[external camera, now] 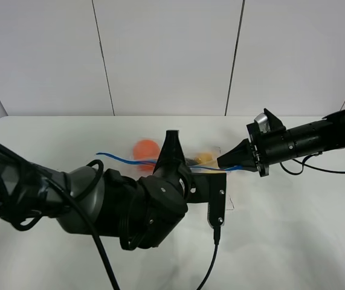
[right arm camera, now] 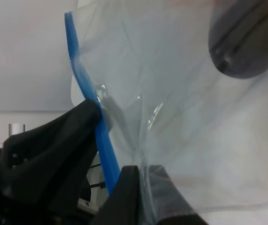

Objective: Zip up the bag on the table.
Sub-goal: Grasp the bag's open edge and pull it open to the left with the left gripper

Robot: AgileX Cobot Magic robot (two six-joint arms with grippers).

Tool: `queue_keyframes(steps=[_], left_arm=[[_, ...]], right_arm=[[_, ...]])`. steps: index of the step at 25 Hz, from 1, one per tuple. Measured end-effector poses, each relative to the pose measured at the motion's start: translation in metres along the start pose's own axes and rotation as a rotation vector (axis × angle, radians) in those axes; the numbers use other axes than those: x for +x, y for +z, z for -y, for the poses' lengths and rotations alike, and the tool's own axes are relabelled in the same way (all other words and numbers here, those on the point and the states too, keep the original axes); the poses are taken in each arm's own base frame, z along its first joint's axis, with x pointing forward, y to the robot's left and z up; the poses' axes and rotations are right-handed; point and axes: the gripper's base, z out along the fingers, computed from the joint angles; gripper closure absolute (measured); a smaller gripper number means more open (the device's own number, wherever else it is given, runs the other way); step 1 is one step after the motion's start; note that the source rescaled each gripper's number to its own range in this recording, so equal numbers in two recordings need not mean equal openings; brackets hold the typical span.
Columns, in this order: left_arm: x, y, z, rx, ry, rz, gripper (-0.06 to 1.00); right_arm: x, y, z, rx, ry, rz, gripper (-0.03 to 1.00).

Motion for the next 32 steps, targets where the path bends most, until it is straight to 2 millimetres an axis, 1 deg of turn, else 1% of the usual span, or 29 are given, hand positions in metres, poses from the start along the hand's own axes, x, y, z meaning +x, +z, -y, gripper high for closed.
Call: queue_keyframes(steps=[3, 11, 18, 28, 32], left_arm=[[0.011, -0.003, -0.001, 0.003, -0.009, -0.017, 0.94], [0.051, -0.006, -0.007, 0.016, -0.045, -0.081, 0.94], [0.08, -0.001, -0.011, 0.027, -0.083, -0.15, 0.94], [0.099, 0.007, -0.017, 0.033, -0.118, -0.192, 0.94], [0.111, 0.01, -0.016, 0.042, -0.13, -0.222, 0.94]], right_arm=[[0.0, 0.0, 0.0, 0.0, -0.001, -0.004, 0.97], [0.0, 0.0, 0.0, -0.001, -0.001, -0.005, 0.97], [0.0, 0.0, 0.0, -0.002, -0.001, -0.003, 0.97], [0.0, 0.0, 0.0, 0.0, -0.001, -0.004, 0.97], [0.0, 0.0, 0.0, 0.0, -0.001, -0.004, 0.97]])
